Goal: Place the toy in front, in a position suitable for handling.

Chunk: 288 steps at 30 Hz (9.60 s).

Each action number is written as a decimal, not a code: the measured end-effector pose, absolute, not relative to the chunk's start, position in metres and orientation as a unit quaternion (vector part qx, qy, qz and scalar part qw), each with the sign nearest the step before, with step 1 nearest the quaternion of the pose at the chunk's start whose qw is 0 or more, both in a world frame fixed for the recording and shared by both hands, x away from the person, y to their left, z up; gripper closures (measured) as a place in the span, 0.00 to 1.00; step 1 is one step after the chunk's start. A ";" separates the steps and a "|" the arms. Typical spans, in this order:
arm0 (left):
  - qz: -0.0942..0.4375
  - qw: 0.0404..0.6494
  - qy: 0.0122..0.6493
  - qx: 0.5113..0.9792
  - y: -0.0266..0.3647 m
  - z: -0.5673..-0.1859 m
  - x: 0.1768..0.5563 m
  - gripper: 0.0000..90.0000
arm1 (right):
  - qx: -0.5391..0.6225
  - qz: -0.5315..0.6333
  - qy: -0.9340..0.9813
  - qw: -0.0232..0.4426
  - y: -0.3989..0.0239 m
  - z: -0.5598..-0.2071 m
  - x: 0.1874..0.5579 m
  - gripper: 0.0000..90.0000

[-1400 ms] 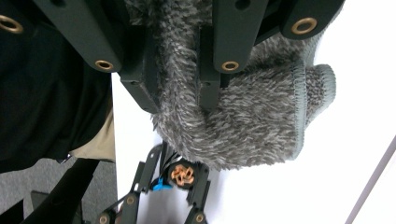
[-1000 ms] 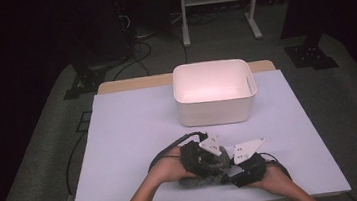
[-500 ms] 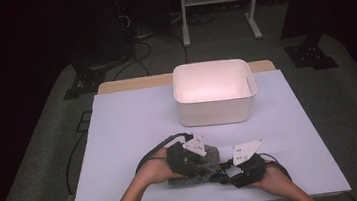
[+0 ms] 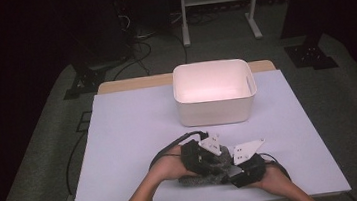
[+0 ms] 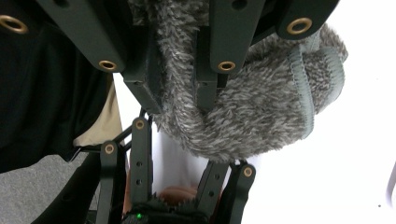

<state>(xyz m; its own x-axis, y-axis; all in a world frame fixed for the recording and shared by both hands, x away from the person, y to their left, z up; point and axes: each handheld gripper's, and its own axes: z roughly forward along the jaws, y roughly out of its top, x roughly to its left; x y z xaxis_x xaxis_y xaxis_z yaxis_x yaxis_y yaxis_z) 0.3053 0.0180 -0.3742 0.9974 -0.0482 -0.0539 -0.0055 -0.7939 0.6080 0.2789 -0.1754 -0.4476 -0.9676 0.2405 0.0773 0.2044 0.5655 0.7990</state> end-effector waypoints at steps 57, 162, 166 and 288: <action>-0.030 0.313 -0.032 0.949 0.013 -0.374 0.303 0.82 | 0.117 0.439 0.890 0.027 -0.172 -0.447 0.278 0.62; -0.050 0.333 0.044 0.941 0.095 -0.389 0.293 0.81 | 0.133 0.400 0.907 0.013 -0.169 -0.456 0.283 0.26; -0.034 0.327 0.045 0.943 0.095 -0.382 0.295 0.81 | 0.110 0.399 0.910 0.030 -0.169 -0.457 0.282 0.26; -0.036 0.350 0.111 0.929 0.130 -0.415 0.320 0.82 | 0.066 0.403 0.911 0.052 -0.167 -0.463 0.284 0.26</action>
<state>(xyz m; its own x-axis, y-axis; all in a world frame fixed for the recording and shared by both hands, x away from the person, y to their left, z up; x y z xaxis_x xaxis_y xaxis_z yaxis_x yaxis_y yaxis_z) 0.3204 0.1300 -0.4151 0.9730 0.1806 -0.1434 0.2304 -0.7304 0.6429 0.2839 -0.1669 -0.4626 -0.9858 0.1624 -0.0424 0.0779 0.6665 0.7414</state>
